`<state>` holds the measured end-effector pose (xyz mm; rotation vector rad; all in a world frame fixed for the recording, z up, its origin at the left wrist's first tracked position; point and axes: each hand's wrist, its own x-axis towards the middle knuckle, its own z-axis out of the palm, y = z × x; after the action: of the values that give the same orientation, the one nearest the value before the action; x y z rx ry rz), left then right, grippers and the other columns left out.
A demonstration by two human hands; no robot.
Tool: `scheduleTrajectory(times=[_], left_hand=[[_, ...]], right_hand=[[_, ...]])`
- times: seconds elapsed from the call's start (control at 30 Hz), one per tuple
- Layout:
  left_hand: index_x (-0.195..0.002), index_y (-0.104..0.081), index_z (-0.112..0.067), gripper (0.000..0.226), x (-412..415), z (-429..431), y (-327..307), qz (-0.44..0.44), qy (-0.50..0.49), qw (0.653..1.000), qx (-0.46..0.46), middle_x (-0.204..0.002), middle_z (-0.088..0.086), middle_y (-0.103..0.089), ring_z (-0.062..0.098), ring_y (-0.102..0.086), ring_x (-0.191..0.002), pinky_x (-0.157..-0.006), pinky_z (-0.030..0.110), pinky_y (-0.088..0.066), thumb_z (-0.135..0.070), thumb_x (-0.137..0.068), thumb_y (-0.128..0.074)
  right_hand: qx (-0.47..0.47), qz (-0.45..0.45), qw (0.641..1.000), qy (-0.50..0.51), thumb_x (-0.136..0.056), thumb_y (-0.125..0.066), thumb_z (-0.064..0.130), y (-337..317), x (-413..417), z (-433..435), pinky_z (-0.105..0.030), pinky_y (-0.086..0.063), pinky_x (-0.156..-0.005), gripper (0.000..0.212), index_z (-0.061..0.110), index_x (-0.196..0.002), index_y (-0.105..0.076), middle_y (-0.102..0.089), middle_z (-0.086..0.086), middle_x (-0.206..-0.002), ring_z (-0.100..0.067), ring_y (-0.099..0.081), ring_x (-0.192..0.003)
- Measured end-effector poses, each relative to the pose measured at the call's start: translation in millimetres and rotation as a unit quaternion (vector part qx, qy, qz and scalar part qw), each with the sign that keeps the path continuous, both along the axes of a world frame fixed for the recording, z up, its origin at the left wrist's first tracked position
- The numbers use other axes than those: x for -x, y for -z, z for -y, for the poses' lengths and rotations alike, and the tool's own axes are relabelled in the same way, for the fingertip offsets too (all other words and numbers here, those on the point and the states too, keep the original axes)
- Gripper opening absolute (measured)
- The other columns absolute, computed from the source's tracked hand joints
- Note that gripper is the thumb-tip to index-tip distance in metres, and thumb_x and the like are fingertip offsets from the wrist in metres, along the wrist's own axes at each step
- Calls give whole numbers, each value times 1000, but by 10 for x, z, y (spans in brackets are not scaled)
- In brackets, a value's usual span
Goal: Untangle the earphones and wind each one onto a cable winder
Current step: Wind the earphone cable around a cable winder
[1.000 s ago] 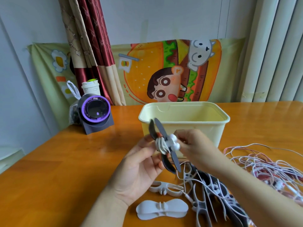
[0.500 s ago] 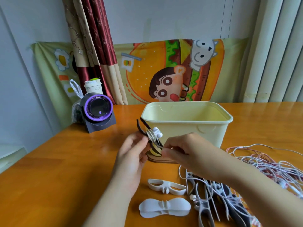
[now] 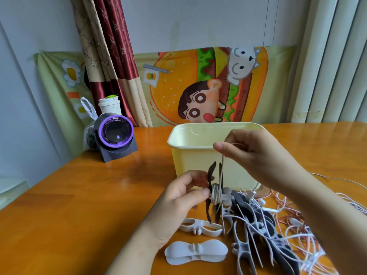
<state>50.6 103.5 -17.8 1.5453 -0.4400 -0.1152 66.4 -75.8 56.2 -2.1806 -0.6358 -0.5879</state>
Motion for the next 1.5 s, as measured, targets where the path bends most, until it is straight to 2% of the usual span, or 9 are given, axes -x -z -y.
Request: scheduleTrajectory(times=[0.3, 0.43, 0.63, 0.8, 0.9, 1.1, 1.33, 1.43, 1.5], left_hand=[[-94, -77, -22, 32, -17, -8, -21, -98, 60, 972, 204, -96, 8, -70, 19, -60, -84, -70, 28, -43, -17, -63, -74], [-94, -77, -15, 33, -67, -36, -61, -150, 9, 931, 332, -106, 15, -69, 22, -52, -86, -54, 21, -47, -1, -65, -70], [-102, -67, -11, 30, -136, -68, -78, -191, -85, 877, 433, -92, 6, -63, 11, -64, -67, -47, 17, -44, -16, -72, -60], [-87, -77, -9, 27, -126, -113, -81, -172, -62, 897, 402, -91, 8, -63, 16, -54, -78, -55, 22, -45, -14, -72, -56], [-74, -78, -6, 32, -50, -84, -110, -145, -16, 935, 324, -79, 9, -72, 15, -67, -64, -56, 22, -53, -14, -72, -47], [-86, -73, -10, 28, -68, -46, -16, -156, -12, 978, 136, -91, 23, -63, 32, -54, -80, -71, 36, -39, -16, -59, -65], [-90, -75, -14, 38, -64, -22, 47, -172, 33, 983, 62, -96, 26, -59, 34, -50, -85, -61, 35, -36, -24, -54, -67], [-87, -73, -11, 34, -58, -50, 26, -189, 91, 973, 95, -86, 20, -61, 28, -60, -69, -56, 29, -42, -22, -55, -67], [-86, -72, -11, 31, -54, -54, 19, -203, 115, 966, 117, -81, 17, -58, 25, -57, -64, -52, 26, -42, -20, -56, -67]], right_hand=[[-133, -174, 974, -47, -75, -54, 49, 362, -168, -146, -11, -35, -45, 39, 12, -62, -52, -37, -9, -59, -7, -38, -46], [-73, -208, 973, -66, -93, -51, 37, 527, -166, -247, -24, -30, -49, 42, 1, -73, -60, -39, -9, -59, -13, -33, -50], [41, -140, 987, -68, -98, -46, 31, 524, -79, -340, -16, -28, -44, 35, 15, -69, -59, -37, 9, -43, -6, -36, -41], [70, -101, 992, -25, -97, -48, 31, 451, -80, -310, -16, -33, -47, 32, 14, -72, -61, -39, 7, -47, -3, -43, -44], [29, -56, 997, 50, -96, -50, 31, 364, -150, -187, -16, -34, -47, 31, 21, -67, -55, -42, 7, -48, -3, -44, -44], [-108, 35, 984, 135, -96, -50, 28, 156, -234, 102, -14, -34, -48, 31, 21, -65, -53, -48, 6, -52, -4, -45, -48], [-236, 72, 955, 164, -99, -47, 30, 31, -303, 352, -19, -37, -51, 36, 22, -64, -52, -46, 4, -53, -5, -43, -46], [-410, -55, 906, 85, -100, -44, 32, 24, -349, 393, -21, -40, -51, 37, 19, -65, -48, -41, 8, -53, -5, -34, -42], [-547, -205, 812, -6, -101, -42, 31, 31, -352, 380, -18, -43, -47, 34, 17, -70, -47, -48, 5, -55, -5, -31, -36]])
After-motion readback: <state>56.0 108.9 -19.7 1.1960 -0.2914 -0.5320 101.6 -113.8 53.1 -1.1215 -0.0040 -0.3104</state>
